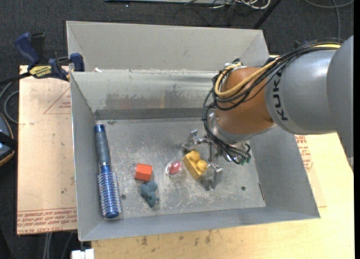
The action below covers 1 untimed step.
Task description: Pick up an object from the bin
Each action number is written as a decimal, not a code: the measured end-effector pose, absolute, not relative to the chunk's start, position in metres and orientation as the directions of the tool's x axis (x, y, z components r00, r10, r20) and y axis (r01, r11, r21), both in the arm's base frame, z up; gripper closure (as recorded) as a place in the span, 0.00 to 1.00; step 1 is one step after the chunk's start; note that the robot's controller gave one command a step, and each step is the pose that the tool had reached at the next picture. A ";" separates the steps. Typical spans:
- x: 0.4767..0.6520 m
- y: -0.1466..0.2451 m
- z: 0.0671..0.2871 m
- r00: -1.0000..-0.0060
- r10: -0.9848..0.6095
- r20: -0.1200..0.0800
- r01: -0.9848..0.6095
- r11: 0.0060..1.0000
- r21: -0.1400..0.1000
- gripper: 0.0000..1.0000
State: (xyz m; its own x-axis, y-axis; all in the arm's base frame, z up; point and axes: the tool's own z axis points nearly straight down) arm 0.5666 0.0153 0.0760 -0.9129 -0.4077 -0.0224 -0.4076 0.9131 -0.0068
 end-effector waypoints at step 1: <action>0.569 0.017 0.078 -0.912 -0.410 -0.027 -0.410 0.912 -0.007 1.00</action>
Offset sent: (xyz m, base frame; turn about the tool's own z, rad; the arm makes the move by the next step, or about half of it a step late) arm 0.0000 0.0000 0.0000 0.0000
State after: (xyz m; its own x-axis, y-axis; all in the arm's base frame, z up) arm 0.5691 0.0166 0.0776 -0.9118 -0.4098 -0.0265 -0.4098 0.9122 -0.0069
